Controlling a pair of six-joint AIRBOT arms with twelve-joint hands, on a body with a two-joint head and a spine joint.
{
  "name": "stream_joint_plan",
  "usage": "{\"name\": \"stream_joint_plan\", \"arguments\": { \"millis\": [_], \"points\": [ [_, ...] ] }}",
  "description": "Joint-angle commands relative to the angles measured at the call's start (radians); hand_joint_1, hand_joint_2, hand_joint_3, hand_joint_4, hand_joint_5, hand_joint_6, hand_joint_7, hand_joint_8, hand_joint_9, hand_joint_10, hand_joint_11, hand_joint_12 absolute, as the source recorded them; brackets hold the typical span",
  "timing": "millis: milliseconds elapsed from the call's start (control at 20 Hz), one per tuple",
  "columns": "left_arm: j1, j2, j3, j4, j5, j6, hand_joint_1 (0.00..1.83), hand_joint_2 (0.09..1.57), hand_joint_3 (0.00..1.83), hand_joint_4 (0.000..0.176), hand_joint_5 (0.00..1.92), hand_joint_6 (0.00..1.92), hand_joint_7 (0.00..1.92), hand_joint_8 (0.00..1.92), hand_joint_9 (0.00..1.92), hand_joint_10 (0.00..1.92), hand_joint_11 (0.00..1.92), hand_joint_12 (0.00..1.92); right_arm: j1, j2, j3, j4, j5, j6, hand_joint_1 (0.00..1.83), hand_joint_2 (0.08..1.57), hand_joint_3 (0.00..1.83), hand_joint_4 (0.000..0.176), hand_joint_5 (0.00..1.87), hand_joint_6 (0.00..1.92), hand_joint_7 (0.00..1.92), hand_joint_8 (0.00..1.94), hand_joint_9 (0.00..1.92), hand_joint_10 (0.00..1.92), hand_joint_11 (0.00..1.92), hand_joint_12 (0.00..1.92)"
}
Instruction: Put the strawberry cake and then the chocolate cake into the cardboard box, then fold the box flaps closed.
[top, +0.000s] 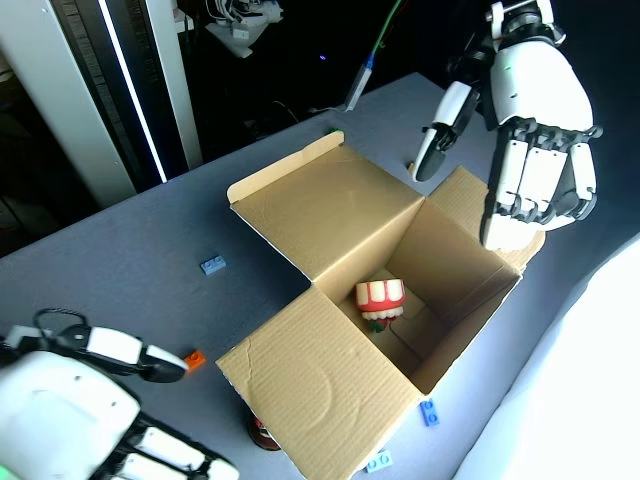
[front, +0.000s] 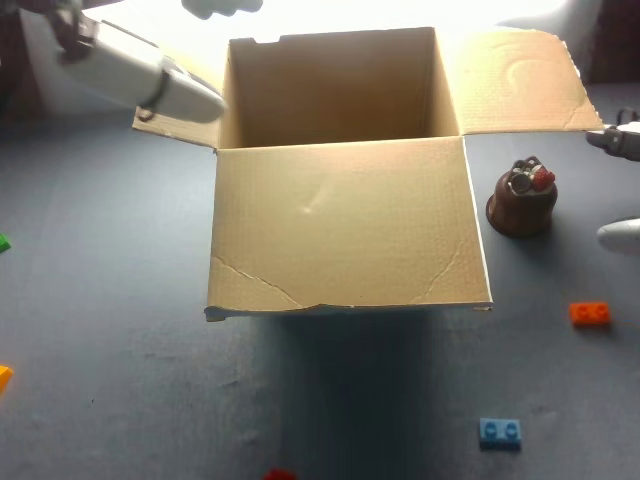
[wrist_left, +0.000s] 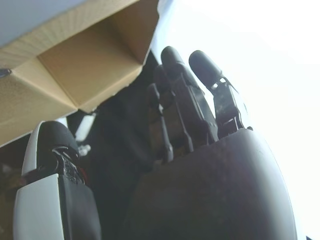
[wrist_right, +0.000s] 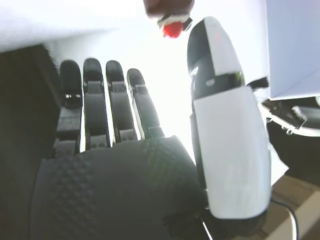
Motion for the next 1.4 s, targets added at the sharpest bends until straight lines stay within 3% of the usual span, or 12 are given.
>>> {"name": "stream_joint_plan", "arguments": {
  "millis": [0,400,650,800,1000,1350],
  "points": [
    [-0.016,0.02,0.003,-0.03,0.019,-0.004,0.65,1.04,0.01,0.004,0.44,0.01,0.55,0.01,0.6,0.16,0.02,1.48,0.013,-0.002,0.016,0.0,0.109,0.001,0.84,1.05,0.0,0.0,0.15,0.0,0.25,0.0,0.31,0.01,0.0,0.96],
    [-0.005,0.113,0.004,-0.028,0.079,-0.051,0.63,1.04,0.0,0.013,0.43,0.0,0.54,0.0,0.59,0.19,0.08,1.42,0.062,-0.139,0.142,0.02,0.108,-0.026,1.05,1.0,0.0,0.0,0.18,0.01,0.29,0.01,0.34,0.01,0.0,0.95],
    [0.059,0.143,-0.008,-0.028,0.097,-0.074,0.64,1.05,0.0,0.007,0.43,0.0,0.55,0.0,0.59,0.2,0.09,1.41,0.063,-0.202,0.18,0.025,0.108,-0.037,1.07,1.02,0.0,0.0,0.16,0.0,0.27,0.0,0.33,0.0,0.0,0.9],
    [0.108,0.163,-0.029,-0.028,0.099,-0.078,0.64,1.04,0.0,0.011,0.43,0.0,0.55,0.0,0.58,0.22,0.07,1.44,0.063,-0.245,0.212,0.038,0.108,-0.042,1.09,1.01,0.0,0.0,0.17,0.0,0.28,0.0,0.33,0.0,0.0,0.91],
    [0.16,0.173,-0.043,-0.028,0.104,-0.097,0.64,1.04,0.0,0.01,0.43,0.0,0.55,0.0,0.58,0.22,0.08,1.43,0.064,-0.275,0.241,0.042,0.113,-0.048,1.07,1.02,0.0,0.0,0.17,0.0,0.28,0.0,0.34,0.0,0.0,0.92],
    [0.182,0.195,-0.094,-0.017,0.134,-0.097,0.66,1.04,0.0,0.007,0.44,0.0,0.55,0.0,0.56,0.23,0.07,1.42,0.07,-0.288,0.258,0.045,0.129,-0.047,1.09,1.01,0.0,0.0,0.23,0.01,0.32,0.01,0.36,0.01,0.0,0.92]
  ]
}}
